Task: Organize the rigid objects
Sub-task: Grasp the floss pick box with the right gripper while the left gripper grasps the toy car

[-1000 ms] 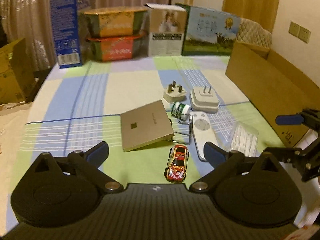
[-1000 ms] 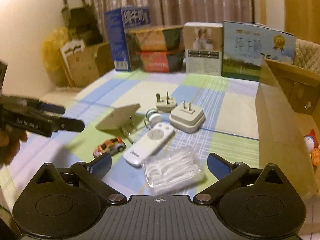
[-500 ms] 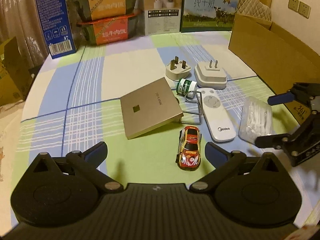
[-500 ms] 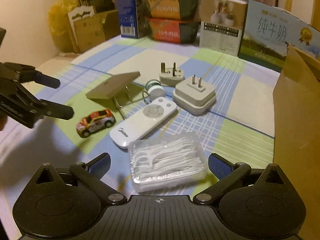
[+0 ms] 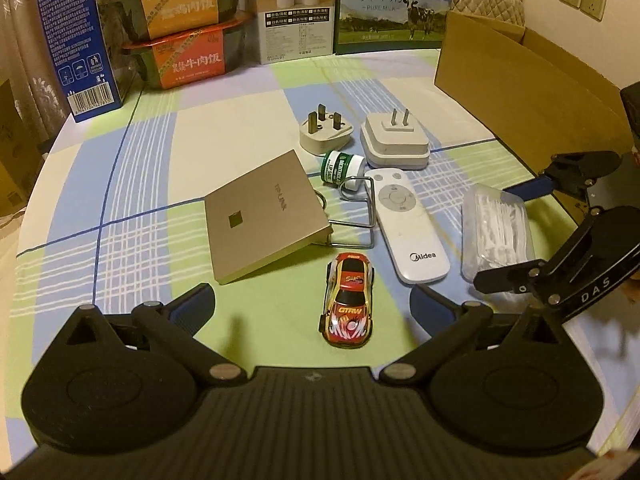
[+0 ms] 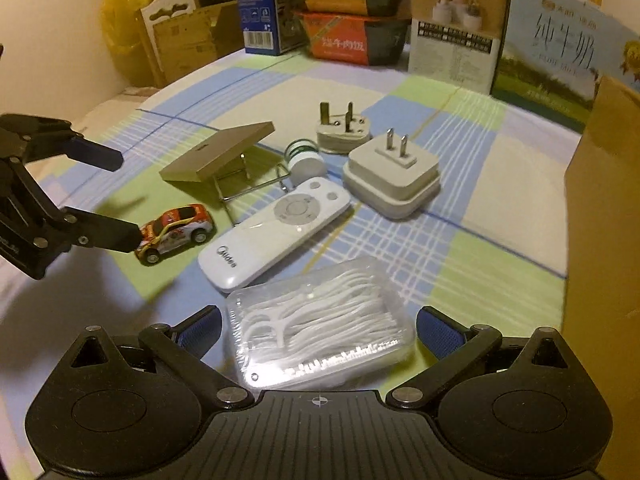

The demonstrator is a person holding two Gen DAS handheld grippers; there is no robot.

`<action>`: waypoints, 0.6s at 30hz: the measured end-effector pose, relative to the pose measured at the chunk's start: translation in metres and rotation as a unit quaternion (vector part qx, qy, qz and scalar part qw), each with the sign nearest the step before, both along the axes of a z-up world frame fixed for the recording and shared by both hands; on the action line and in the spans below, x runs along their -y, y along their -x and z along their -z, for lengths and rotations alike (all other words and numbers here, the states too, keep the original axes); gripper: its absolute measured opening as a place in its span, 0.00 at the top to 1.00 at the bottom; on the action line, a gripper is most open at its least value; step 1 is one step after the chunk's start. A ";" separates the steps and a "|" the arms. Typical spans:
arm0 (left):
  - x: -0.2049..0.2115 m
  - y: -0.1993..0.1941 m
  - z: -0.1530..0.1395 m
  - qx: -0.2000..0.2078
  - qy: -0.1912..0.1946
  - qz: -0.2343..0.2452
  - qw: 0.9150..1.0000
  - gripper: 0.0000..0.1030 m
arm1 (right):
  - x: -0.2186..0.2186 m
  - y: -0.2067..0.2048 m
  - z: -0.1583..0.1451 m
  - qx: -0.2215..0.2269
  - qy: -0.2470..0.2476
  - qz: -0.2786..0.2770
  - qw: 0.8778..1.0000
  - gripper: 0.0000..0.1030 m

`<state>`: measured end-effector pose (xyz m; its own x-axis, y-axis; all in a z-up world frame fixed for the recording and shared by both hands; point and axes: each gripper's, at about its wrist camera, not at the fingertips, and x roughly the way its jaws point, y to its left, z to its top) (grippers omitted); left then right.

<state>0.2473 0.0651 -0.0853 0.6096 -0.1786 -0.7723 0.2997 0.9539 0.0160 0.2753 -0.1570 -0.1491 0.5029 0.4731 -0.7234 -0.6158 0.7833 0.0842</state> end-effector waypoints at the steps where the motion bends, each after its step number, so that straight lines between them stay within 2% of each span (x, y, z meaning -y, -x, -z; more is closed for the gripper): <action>1: 0.000 0.000 0.000 -0.001 0.001 0.000 1.000 0.01 | 0.001 0.000 0.000 -0.007 -0.001 0.002 1.000 0.03; 2: 0.000 0.000 0.001 -0.002 0.001 0.000 1.000 0.01 | 0.002 0.000 0.000 -0.010 -0.003 0.003 1.000 0.04; 3: 0.000 -0.001 0.001 -0.002 0.001 0.002 1.000 0.01 | 0.001 0.001 0.000 -0.010 -0.003 0.005 1.000 0.11; 12: 0.007 -0.009 0.009 -0.005 0.004 0.018 1.000 0.02 | 0.003 0.007 -0.010 -0.017 -0.005 0.045 0.999 0.13; 18: 0.018 -0.015 0.011 0.001 -0.001 0.032 0.999 0.25 | 0.017 0.005 -0.019 -0.015 -0.027 0.090 0.995 0.13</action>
<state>0.2619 0.0466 -0.0966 0.5979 -0.2159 -0.7719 0.3598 0.9328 0.0178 0.2702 -0.1742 -0.1305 0.5611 0.4166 -0.7153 -0.4628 0.8743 0.1462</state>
